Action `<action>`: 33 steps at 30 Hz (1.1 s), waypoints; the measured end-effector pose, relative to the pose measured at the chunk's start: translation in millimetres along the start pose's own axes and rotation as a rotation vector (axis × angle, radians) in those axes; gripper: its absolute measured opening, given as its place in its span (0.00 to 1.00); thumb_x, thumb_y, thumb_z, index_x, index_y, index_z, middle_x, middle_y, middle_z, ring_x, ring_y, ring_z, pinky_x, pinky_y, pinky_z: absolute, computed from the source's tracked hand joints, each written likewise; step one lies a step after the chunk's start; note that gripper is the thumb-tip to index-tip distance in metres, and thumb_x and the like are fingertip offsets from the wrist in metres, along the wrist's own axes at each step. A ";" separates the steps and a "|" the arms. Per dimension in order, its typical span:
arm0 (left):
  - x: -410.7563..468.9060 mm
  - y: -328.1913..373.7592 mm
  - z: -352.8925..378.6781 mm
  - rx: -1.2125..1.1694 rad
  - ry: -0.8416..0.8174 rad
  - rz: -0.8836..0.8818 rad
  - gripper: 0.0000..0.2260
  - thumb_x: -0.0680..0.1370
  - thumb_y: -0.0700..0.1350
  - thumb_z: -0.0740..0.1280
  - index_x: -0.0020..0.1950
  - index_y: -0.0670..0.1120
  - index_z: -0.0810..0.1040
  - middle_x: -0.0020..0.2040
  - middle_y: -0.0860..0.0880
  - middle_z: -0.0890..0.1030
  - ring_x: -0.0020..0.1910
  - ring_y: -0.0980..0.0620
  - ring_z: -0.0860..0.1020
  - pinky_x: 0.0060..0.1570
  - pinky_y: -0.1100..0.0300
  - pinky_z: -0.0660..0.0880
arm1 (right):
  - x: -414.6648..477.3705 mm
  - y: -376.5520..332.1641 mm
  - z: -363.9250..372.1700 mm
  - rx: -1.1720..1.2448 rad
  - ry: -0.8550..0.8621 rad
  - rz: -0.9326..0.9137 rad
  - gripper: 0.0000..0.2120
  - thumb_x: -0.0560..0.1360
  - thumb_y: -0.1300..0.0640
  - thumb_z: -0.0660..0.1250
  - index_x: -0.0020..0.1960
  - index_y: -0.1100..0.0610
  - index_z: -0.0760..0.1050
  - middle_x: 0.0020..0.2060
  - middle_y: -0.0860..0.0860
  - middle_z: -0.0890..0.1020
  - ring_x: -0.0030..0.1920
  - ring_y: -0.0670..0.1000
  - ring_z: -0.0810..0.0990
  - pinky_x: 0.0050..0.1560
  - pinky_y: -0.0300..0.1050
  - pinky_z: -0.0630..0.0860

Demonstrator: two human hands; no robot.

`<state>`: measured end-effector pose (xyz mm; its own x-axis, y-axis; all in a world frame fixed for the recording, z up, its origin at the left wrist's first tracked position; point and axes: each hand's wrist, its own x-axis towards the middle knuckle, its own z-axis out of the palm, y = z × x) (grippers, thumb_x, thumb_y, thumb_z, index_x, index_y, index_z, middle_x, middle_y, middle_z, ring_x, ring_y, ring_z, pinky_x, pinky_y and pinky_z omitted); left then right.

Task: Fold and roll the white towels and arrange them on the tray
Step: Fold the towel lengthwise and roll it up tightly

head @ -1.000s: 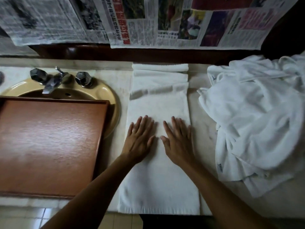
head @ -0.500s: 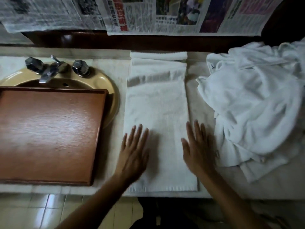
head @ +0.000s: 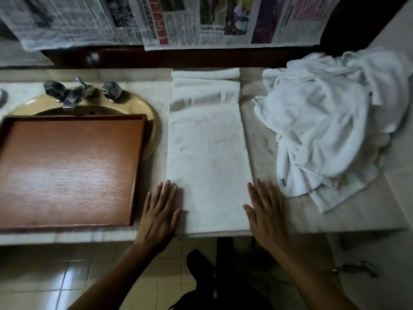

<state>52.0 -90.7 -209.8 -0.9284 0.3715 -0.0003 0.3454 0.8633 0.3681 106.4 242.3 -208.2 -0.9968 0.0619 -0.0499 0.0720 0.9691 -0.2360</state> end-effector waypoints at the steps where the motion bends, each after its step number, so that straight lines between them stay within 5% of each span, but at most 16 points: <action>1: -8.4 4.3 0.6 -0.003 0.021 0.003 0.28 0.84 0.54 0.55 0.84 0.48 0.55 0.84 0.47 0.51 0.83 0.47 0.48 0.80 0.46 0.47 | -7.1 -2.4 -2.0 0.040 0.029 -0.017 0.30 0.85 0.40 0.48 0.84 0.51 0.53 0.83 0.51 0.52 0.83 0.57 0.48 0.80 0.63 0.52; 4: -35.7 21.4 8.1 -0.037 0.030 0.082 0.25 0.84 0.53 0.58 0.80 0.47 0.65 0.80 0.44 0.64 0.80 0.43 0.61 0.76 0.46 0.59 | -32.9 -16.0 -4.0 0.158 0.101 -0.173 0.27 0.85 0.45 0.56 0.82 0.54 0.62 0.82 0.52 0.59 0.83 0.56 0.53 0.81 0.56 0.53; 7: -50.6 27.5 16.0 -0.017 0.036 0.158 0.18 0.83 0.51 0.61 0.72 0.48 0.74 0.68 0.47 0.74 0.66 0.43 0.74 0.64 0.49 0.70 | -53.0 -15.8 10.3 0.175 0.126 -0.321 0.22 0.84 0.49 0.62 0.75 0.58 0.73 0.76 0.55 0.70 0.79 0.56 0.63 0.76 0.56 0.65; 14: -48.6 9.9 -1.5 -0.038 -0.062 0.308 0.16 0.79 0.44 0.65 0.67 0.53 0.79 0.60 0.52 0.77 0.55 0.50 0.75 0.51 0.56 0.75 | -59.1 11.3 20.7 0.185 0.182 -0.361 0.21 0.75 0.68 0.75 0.66 0.58 0.81 0.67 0.56 0.79 0.70 0.56 0.76 0.68 0.52 0.74; 18: -43.0 4.0 -14.6 -0.067 -0.146 0.321 0.16 0.80 0.41 0.69 0.68 0.52 0.78 0.55 0.55 0.77 0.53 0.54 0.74 0.48 0.59 0.75 | -54.1 12.7 6.6 0.195 0.165 -0.381 0.22 0.66 0.69 0.82 0.58 0.59 0.84 0.58 0.55 0.82 0.59 0.55 0.81 0.58 0.47 0.80; 23: -41.3 4.1 -25.5 -0.048 -0.146 0.346 0.13 0.75 0.34 0.70 0.53 0.51 0.80 0.46 0.54 0.76 0.46 0.52 0.76 0.40 0.56 0.76 | -53.6 17.3 -8.2 0.192 0.115 -0.439 0.16 0.67 0.70 0.79 0.51 0.58 0.82 0.51 0.51 0.80 0.51 0.50 0.79 0.46 0.41 0.79; 33: -47.3 16.0 -35.4 -0.255 -0.045 -0.080 0.08 0.77 0.43 0.75 0.52 0.54 0.83 0.44 0.58 0.84 0.42 0.64 0.80 0.44 0.59 0.79 | -36.8 19.3 -31.9 0.381 -0.056 -0.250 0.05 0.79 0.60 0.71 0.54 0.56 0.83 0.48 0.49 0.84 0.51 0.50 0.79 0.52 0.48 0.77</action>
<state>96.6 -106.6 -171.0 -0.9425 0.3249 -0.0781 0.2198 0.7789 0.5874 143.3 266.3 -180.0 -0.9826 -0.1858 0.0043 -0.1529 0.7951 -0.5868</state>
